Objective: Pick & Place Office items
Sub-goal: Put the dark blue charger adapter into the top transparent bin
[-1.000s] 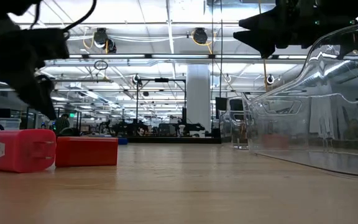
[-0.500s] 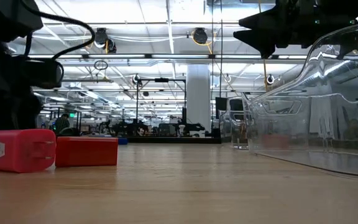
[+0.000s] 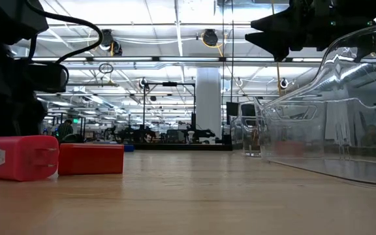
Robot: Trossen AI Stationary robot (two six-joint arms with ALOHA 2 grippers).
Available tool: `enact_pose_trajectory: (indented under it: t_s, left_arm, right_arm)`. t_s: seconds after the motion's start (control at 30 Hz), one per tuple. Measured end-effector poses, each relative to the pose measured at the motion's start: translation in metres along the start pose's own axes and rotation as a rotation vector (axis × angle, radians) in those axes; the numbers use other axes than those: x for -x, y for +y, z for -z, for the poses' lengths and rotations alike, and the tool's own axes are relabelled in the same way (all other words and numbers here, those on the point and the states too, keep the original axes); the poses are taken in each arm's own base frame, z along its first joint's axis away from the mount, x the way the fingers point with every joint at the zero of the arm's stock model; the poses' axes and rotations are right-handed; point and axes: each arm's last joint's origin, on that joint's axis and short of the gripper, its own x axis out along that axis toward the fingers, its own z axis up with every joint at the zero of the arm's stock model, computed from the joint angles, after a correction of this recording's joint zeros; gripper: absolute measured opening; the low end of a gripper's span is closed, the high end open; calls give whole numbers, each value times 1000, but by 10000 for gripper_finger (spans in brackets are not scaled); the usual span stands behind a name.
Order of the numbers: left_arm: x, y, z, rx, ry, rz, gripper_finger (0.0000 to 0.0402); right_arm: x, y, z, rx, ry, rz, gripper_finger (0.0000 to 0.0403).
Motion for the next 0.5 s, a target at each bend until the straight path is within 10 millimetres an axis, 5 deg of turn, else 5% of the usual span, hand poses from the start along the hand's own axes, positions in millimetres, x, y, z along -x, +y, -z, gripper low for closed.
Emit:
enact_pose_trajectory:
  t_s: [0.5]
  left_arm:
    - [-1,-4,-4,-10,-53,32,152]
  right_arm:
    - [0,0,0,0,0,0,222]
